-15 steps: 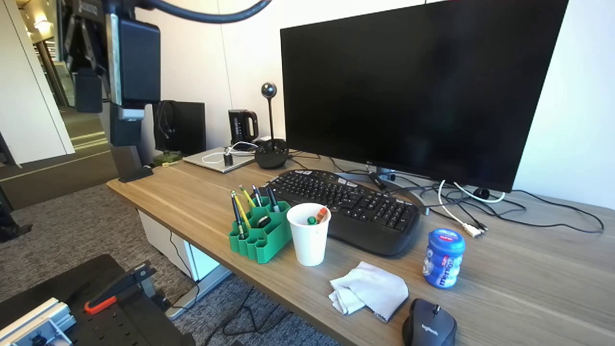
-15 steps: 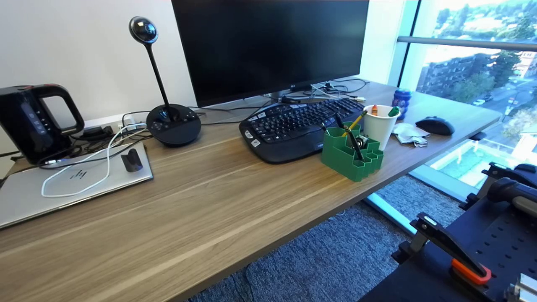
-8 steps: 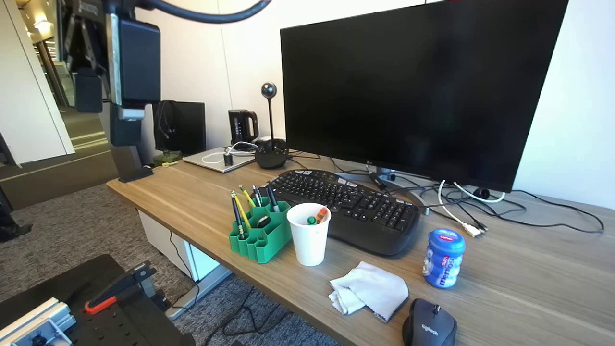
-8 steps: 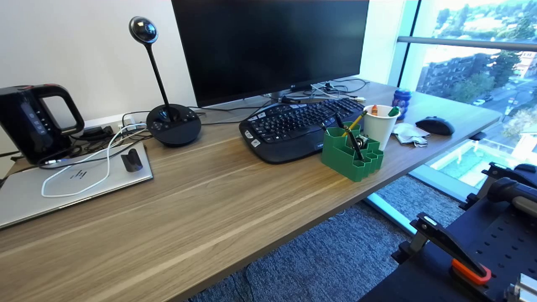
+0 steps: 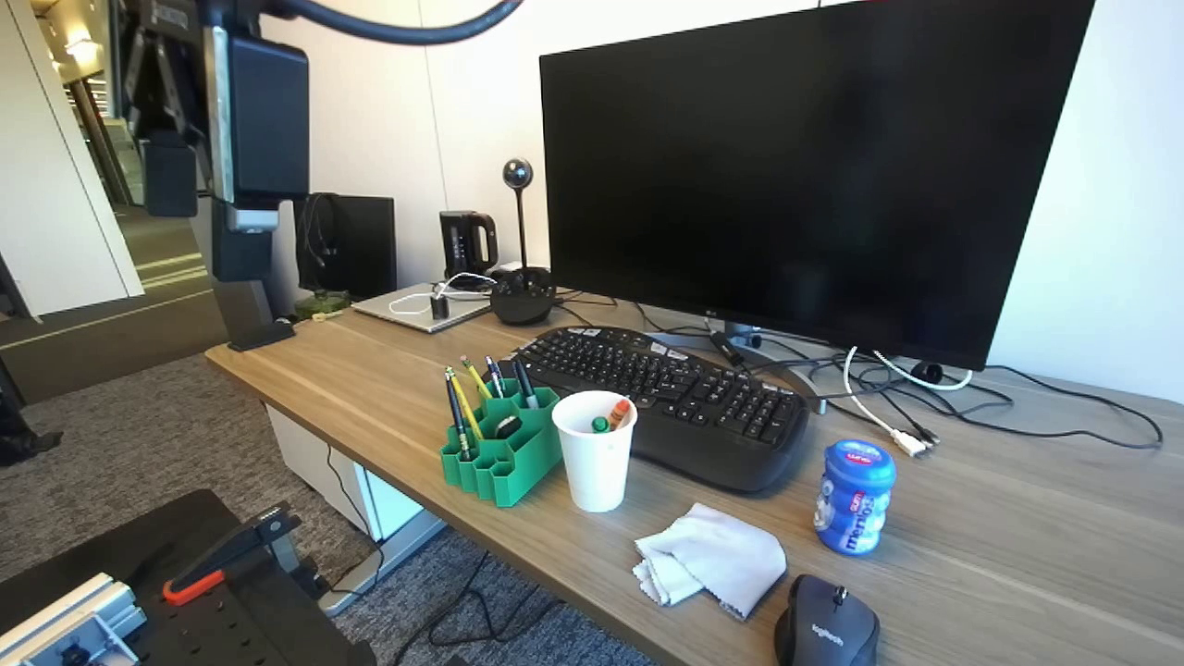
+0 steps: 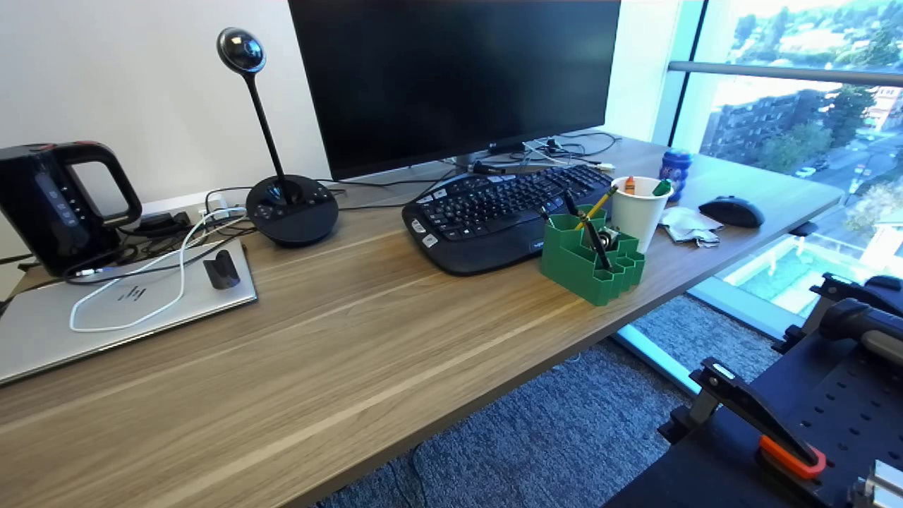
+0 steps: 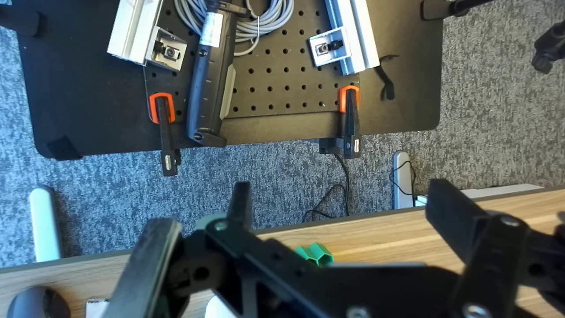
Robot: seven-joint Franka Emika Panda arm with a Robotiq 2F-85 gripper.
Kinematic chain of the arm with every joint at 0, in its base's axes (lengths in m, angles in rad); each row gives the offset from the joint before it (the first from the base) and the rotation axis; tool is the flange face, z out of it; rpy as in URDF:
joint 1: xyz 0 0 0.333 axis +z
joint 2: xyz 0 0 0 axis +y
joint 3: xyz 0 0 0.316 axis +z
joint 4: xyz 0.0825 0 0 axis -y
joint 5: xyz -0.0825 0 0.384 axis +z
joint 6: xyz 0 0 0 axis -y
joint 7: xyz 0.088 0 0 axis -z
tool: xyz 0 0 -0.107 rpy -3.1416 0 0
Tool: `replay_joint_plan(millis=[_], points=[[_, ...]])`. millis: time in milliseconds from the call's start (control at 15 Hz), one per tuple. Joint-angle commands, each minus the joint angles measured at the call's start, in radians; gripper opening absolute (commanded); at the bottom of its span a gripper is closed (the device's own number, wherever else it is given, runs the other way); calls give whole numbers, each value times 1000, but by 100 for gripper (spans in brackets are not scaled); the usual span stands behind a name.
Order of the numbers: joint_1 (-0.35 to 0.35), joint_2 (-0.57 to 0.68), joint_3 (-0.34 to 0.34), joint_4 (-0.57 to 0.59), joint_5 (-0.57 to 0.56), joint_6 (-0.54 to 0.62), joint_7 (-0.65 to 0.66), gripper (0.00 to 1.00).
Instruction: Move the black marker into the cup
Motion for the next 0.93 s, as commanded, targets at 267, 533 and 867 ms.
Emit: replay_joint_plan(millis=[267,533,867], points=[[-26,3,23,1,10,-3,-11,100],[-26,3,23,1,10,-3,-11,100],[-20,64,45,44,17,30,26,100]])
